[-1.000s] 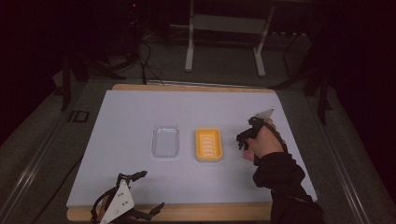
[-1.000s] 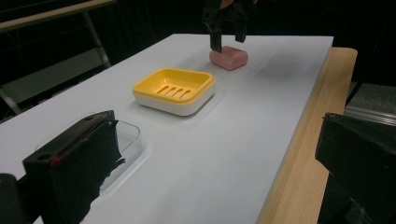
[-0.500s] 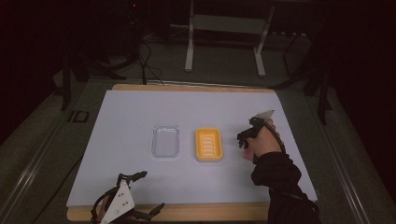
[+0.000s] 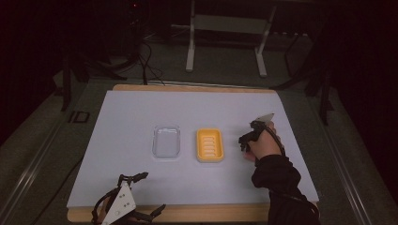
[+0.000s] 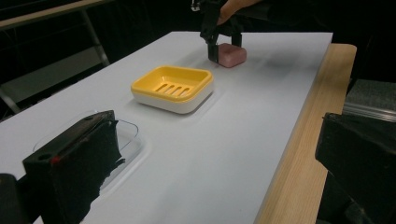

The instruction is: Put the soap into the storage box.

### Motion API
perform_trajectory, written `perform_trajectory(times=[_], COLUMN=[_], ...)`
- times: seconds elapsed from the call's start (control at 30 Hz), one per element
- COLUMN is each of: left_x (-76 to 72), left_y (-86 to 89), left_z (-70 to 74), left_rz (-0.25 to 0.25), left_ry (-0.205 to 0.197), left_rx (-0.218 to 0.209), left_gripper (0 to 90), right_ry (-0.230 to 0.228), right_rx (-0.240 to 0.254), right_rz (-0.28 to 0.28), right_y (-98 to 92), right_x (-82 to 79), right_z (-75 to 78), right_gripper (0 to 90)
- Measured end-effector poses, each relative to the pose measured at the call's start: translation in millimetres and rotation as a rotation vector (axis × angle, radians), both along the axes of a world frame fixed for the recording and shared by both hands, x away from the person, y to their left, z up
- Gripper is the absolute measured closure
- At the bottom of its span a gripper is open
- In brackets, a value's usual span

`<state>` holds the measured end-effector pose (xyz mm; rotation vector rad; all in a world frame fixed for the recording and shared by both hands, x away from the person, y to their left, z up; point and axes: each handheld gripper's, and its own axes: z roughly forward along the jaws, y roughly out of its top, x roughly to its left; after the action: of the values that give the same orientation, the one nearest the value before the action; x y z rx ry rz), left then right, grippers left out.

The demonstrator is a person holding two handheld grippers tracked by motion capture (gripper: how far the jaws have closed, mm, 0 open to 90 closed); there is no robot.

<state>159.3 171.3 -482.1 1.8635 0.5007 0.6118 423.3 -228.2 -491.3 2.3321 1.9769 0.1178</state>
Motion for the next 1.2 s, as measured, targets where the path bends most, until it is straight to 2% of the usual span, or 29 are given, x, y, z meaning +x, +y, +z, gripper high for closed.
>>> perform_trajectory(times=[0.07, 0.2, 0.37, 0.47, 0.63, 0.77, 0.83, 0.9, 0.93, 1.17, 1.2], left_x=[0.1, 0.2, 0.0, 0.0, 0.2, 0.0, 0.2, 0.4, 0.3, 0.3, 0.3], left_y=[0.0, -0.2, -0.9, -0.8, -0.7, -0.9, -0.8, -0.8, -0.9, -1.0, -1.0], left_z=[0.0, -0.3, -0.6, -0.5, -0.6, -0.6, -0.5, -0.6, -0.6, -0.6, -0.6], left_rz=[0.0, 0.001, 0.001, 0.003, 0.005, 0.004, 0.005, 0.005, 0.004, 0.004, 0.005], left_ry=[0.001, 0.001, 0.0, -0.001, -0.001, -0.002, -0.001, -0.001, -0.001, -0.002, -0.002], left_rx=[0.0, 0.004, 0.011, 0.012, 0.011, 0.011, 0.01, 0.012, 0.012, 0.012, 0.012], left_gripper=[0.5, 0.5, 0.5, 0.5, 0.5, 0.5, 0.5, 0.5, 0.5, 0.5, 0.5], right_ry=[-0.011, 0.001, 0.007, 0.005, 0.012, 0.0, -0.001, -0.001, -0.017, -0.04, -0.056], right_rx=[-0.01, -0.022, -0.013, -0.019, 0.009, 0.017, -0.007, 0.006, 0.01, 0.01, 0.016], right_rz=[0.012, 0.032, 0.03, 0.051, 0.051, 0.058, 0.075, 0.081, 0.078, 0.1, 0.1], right_y=[-0.9, -3.3, -3.3, -1.8, -2.8, -3.9, -2.7, -2.3, -2.1, 0.7, 1.4], right_x=[0.7, 1.9, 1.3, 1.1, -0.4, -1.5, -2.2, -2.9, -3.3, -5.5, -6.0], right_z=[-0.8, -4.1, -6.8, -5.9, -2.7, 4.7, 9.0, 14.2, 17.3, 32.0, 34.9], right_gripper=[25.5, 31.0, 33.7, 35.8, 36.8, 37.2, 37.3, 37.4, 37.4, 37.5, 37.6])
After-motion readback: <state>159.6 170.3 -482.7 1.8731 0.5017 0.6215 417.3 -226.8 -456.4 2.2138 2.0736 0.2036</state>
